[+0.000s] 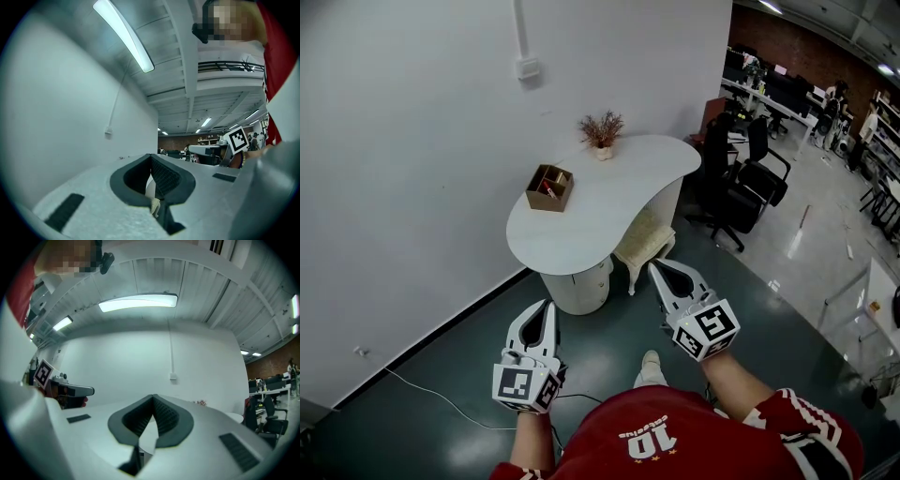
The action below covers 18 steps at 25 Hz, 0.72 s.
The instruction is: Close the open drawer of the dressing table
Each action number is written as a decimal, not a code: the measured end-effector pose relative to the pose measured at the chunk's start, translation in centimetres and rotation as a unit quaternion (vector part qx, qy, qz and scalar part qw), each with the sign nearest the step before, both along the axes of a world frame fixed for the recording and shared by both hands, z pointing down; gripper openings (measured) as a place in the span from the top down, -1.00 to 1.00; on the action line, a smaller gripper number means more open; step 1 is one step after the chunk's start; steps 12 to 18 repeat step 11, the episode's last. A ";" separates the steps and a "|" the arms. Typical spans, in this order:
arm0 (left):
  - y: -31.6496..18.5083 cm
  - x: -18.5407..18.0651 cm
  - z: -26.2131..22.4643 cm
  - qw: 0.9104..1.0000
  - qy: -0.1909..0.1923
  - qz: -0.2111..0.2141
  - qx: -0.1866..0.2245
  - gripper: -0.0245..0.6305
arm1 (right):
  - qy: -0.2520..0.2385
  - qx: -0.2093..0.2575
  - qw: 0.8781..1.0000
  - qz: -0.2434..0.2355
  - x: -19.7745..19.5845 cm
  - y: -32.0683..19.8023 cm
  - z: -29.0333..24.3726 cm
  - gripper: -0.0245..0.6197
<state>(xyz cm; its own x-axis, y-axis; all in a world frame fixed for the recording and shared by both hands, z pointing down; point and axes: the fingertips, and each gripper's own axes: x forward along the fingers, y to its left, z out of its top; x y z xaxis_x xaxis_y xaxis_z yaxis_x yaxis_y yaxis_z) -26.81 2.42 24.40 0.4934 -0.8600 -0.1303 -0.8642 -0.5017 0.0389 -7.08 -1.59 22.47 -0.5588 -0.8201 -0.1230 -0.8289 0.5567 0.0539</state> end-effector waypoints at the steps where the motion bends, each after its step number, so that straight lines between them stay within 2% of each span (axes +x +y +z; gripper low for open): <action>1: 0.1 0.1 -0.1 1.000 -0.001 0.001 0.000 0.93 | -0.002 -0.001 1.000 -0.001 0.0 0.0 0.0 0.91; 18: 0.7 -0.2 0.0 1.000 0.002 -0.001 -0.002 0.93 | -0.009 -0.019 1.000 -0.007 -0.3 0.0 0.1 0.92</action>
